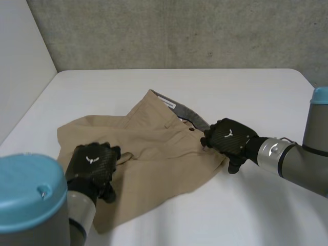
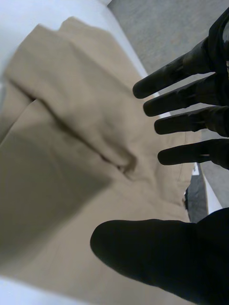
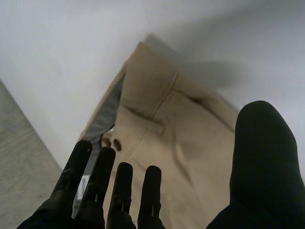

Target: Fold the shorts.

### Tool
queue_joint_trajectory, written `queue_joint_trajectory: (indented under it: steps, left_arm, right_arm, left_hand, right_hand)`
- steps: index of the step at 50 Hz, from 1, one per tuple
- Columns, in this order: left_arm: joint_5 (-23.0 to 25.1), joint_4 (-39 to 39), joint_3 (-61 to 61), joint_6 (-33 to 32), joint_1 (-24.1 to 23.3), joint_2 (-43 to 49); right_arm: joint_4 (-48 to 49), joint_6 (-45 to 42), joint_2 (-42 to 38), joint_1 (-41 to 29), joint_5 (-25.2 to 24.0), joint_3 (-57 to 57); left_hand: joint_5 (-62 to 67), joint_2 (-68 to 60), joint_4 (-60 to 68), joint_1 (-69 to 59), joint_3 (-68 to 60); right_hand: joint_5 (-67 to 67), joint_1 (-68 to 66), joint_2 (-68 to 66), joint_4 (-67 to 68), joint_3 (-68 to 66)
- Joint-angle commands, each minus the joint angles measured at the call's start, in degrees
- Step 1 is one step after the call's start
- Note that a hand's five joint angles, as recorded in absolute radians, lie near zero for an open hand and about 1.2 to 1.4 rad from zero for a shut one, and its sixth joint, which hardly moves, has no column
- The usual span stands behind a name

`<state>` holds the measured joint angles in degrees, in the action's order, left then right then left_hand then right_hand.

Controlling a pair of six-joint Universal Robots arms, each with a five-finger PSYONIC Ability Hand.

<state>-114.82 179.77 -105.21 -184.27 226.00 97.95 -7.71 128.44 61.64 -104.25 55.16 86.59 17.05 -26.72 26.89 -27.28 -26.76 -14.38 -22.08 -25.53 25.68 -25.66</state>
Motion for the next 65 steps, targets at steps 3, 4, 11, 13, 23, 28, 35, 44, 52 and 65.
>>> queue_joint_trajectory:
  steps: [3, 4, 11, 13, 23, 28, 35, 44, 52, 65]
  left_arm:
    - [0.6, -1.1, -4.6, 3.0, -1.5, -1.3]
    - [0.7, -1.3, -4.8, 3.0, -1.7, -1.3]
    - [0.9, -2.1, -6.2, 3.0, -4.6, -1.2]
    - [0.9, -2.1, -6.7, 3.0, -5.2, -1.1]
    - [0.9, -2.1, -7.4, 3.0, -6.0, -0.1]
    - [0.6, -2.0, -7.2, 3.0, -5.8, 2.0]
    - [0.4, -1.7, -7.4, 3.0, -5.6, 3.5]
    - [0.4, -0.6, -7.2, 2.9, -3.3, 6.5]
    - [0.4, 1.2, -7.2, 2.5, -2.3, 7.6]
    - [0.4, 3.8, -6.9, 2.3, -1.2, 10.4]
  right_arm:
    - [6.9, -2.4, -3.5, 0.4, 0.5, -0.2]
    - [8.4, -2.4, -3.9, 0.4, 0.6, -0.1]
    - [10.9, -2.4, -6.5, 0.4, 0.8, -0.5]
    - [11.0, -2.5, -7.1, 0.4, 0.7, -0.5]
    - [11.3, -5.5, -9.2, 0.3, 1.5, -1.5]
    - [11.3, -5.3, -10.0, 0.3, 2.6, -2.7]
    - [11.3, -2.5, -10.1, 0.0, 3.1, -4.1]
    - [11.0, 4.4, -9.3, -0.3, 3.4, -4.1]
    - [10.7, 4.6, -8.4, -0.3, 3.5, -3.9]
    - [10.6, 4.6, -8.2, -0.3, 3.5, -3.5]
  left_hand:
    - [7.6, -7.9, 7.7, -7.3, -7.8]
    - [7.6, -7.9, 7.7, -7.3, -7.8]
    - [7.6, -7.9, 7.7, -7.3, -7.8]
    - [7.6, -7.9, 7.7, -7.3, -7.8]
    - [6.7, -7.0, 6.9, -6.5, -7.0]
    - [6.5, -6.9, 6.7, -6.3, -6.8]
    - [5.7, -6.0, 5.9, -5.5, -6.0]
    - [5.7, -6.0, 5.9, -5.5, -6.0]
    - [7.0, -7.4, 7.2, -6.8, -7.3]
    - [11.2, -11.6, 11.4, -11.0, -11.5]
  right_hand:
    - [-17.0, -19.3, -15.8, 15.7, -15.7]
    - [-19.8, -22.1, -18.7, 18.5, -18.5]
    - [-20.7, -23.0, -19.5, 19.4, -19.4]
    - [-20.5, -22.8, -19.4, 19.2, -19.2]
    - [-20.0, -22.3, -18.9, 18.7, -18.7]
    - [-38.3, -40.6, -37.1, 37.0, -37.0]
    - [-55.6, -57.9, -54.5, 54.3, -54.3]
    - [-55.6, -57.9, -54.5, 54.3, -54.3]
    - [-55.6, -57.9, -54.5, 54.3, -54.3]
    - [-55.6, -57.9, -54.5, 54.3, -54.3]
